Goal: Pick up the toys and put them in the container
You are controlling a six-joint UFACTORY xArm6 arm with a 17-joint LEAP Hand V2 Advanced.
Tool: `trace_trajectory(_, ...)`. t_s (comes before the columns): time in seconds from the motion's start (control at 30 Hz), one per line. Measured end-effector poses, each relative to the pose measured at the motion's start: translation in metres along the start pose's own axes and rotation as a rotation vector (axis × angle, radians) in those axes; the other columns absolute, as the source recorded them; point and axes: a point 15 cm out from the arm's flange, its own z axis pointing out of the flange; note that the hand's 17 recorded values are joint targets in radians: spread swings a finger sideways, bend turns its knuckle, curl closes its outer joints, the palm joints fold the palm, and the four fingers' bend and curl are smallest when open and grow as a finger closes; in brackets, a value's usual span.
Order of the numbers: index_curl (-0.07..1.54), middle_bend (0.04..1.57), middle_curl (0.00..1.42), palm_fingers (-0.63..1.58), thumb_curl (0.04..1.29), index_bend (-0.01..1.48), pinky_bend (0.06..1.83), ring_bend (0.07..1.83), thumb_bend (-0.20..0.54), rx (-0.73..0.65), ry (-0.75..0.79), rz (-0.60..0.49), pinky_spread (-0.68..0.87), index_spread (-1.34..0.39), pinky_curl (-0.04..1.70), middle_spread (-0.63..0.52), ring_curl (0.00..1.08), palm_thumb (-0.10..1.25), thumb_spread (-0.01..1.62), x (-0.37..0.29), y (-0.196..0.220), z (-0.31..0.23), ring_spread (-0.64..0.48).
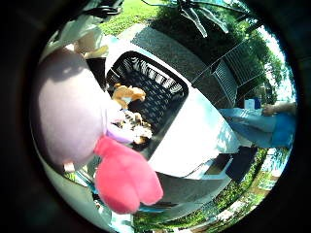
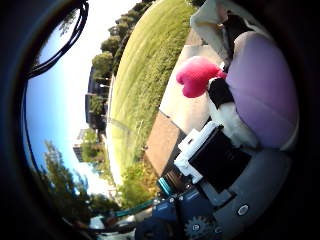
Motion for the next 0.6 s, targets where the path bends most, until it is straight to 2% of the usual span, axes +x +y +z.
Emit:
trace_trajectory(0.2,1.42,1.44,0.99,0.66,0.82,0.47,1.47,1.57,-0.018,-0.045,-0.008,0.057,0.15,-0.97,1.09,-0.16,0.87,0.88,1.12,0.022,-0.021,0.050,-0.14)
trace_trajectory(0.27,1.43,1.41,0.98,0.66,0.80,0.48,1.44,1.57,-0.016,-0.053,-0.012,0.079,0.16,-0.96,1.09,-0.15,0.86,0.88,1.14,0.029,-0.019,0.057,-0.12)
trace_trajectory(0.33,1.41,1.35,0.94,0.71,0.77,0.49,1.38,1.50,-0.023,-0.070,-0.018,0.094,0.18,-0.95,1.04,-0.12,0.81,0.86,1.16,0.031,-0.016,0.062,-0.07)
trace_trajectory(0.37,1.37,1.15,0.87,0.47,0.74,0.49,1.32,1.39,-0.033,-0.080,-0.022,0.100,0.20,-0.93,1.03,-0.11,0.78,0.84,1.17,0.032,-0.013,0.064,-0.01)
trace_trajectory(0.4,1.34,0.94,0.81,0.13,0.72,0.44,1.29,1.33,-0.036,-0.088,-0.026,0.104,0.23,-0.90,1.03,-0.09,0.78,0.82,1.17,0.033,-0.010,0.064,0.02)
trace_trajectory(0.43,1.29,0.79,0.74,-0.10,0.70,0.41,1.20,1.22,-0.038,-0.103,-0.031,0.106,0.25,-0.87,1.00,-0.06,0.74,0.81,1.17,0.033,-0.006,0.065,0.06)
trace_trajectory(0.5,1.17,0.57,0.61,-0.28,0.66,0.30,1.06,0.93,-0.037,-0.149,-0.037,0.106,0.30,-0.80,0.89,-0.01,0.59,0.79,1.17,0.034,0.007,0.065,0.14)
trace_trajectory(0.57,1.08,0.42,0.54,-0.30,0.64,0.20,0.98,0.78,-0.033,-0.193,-0.030,0.098,0.34,-0.75,0.83,0.01,0.50,0.79,1.16,0.036,0.019,0.062,0.17)
trace_trajectory(0.6,0.98,0.31,0.48,-0.32,0.62,0.10,0.95,0.68,-0.030,-0.210,-0.027,0.094,0.37,-0.72,0.78,0.02,0.45,0.78,1.16,0.037,0.024,0.059,0.20)
